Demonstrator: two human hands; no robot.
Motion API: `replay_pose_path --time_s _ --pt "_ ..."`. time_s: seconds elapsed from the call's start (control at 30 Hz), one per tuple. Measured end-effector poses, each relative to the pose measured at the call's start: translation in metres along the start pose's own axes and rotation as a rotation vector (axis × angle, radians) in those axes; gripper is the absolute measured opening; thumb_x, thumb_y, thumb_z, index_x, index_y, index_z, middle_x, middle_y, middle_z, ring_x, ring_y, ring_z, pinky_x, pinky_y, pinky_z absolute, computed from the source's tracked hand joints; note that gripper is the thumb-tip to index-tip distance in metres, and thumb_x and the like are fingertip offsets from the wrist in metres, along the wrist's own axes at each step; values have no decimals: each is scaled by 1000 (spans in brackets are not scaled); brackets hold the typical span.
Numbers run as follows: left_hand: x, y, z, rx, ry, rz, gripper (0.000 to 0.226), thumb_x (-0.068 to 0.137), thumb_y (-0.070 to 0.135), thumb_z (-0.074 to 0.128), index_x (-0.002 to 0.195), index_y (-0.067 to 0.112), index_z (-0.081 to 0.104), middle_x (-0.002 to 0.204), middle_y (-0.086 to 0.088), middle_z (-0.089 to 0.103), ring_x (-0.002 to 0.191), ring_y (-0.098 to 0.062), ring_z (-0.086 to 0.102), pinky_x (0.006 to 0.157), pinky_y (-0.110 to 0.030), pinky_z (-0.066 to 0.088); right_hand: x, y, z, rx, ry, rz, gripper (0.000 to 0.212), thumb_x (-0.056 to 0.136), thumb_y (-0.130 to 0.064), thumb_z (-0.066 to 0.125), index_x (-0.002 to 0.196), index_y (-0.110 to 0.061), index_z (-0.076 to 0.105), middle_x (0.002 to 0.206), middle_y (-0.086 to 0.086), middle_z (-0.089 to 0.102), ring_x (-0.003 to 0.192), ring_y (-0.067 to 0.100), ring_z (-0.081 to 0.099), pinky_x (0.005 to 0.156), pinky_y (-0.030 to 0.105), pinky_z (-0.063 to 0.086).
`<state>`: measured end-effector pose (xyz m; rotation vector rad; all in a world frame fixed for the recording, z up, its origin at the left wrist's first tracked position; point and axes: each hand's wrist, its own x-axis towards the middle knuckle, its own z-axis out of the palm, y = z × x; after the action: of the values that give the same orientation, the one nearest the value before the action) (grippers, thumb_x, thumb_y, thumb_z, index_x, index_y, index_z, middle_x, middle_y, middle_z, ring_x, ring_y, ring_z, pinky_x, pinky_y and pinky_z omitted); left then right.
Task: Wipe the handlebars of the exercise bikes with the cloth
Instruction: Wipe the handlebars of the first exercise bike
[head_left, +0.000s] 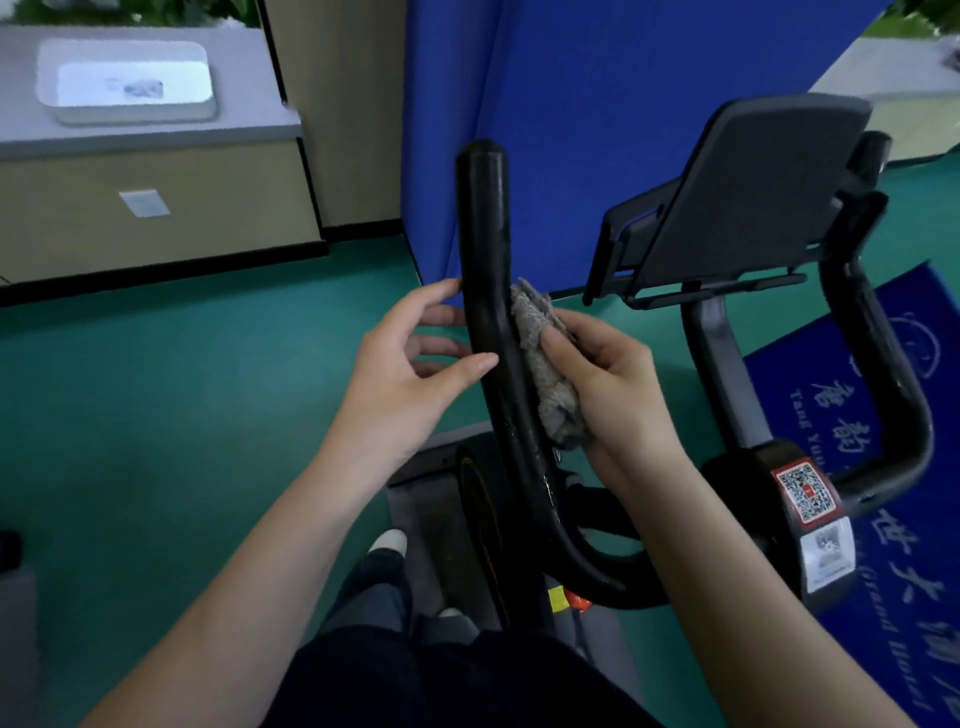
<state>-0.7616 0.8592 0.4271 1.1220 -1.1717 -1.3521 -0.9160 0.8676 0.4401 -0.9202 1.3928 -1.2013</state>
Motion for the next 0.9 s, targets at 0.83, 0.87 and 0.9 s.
replay_pose_path --time_s 0.83,0.87,0.9 --pt "-2 2 -1 -66 0 -55 48 81 -7 63 117 22 53 98 4 62 74 -3 61 79 -21 50 -19 -18 -3 -429 -89 -326 16 89 -6 62 103 -7 70 102 8 69 99 17 65 92 38 50" --pt "-2 2 -1 -72 3 -53 48 81 -8 63 118 21 52 97 4 62 73 -3 61 79 -20 50 -22 -18 -4 -462 -99 -347 15 89 -5 62 102 -9 69 103 6 68 101 15 64 93 36 50" --pt "-3 3 -1 -74 1 -51 48 81 -7 63 118 21 52 97 3 62 73 -4 61 78 -19 50 -26 -17 -7 -492 -112 -364 15 89 -5 63 101 -11 69 103 4 67 101 12 64 93 32 49"
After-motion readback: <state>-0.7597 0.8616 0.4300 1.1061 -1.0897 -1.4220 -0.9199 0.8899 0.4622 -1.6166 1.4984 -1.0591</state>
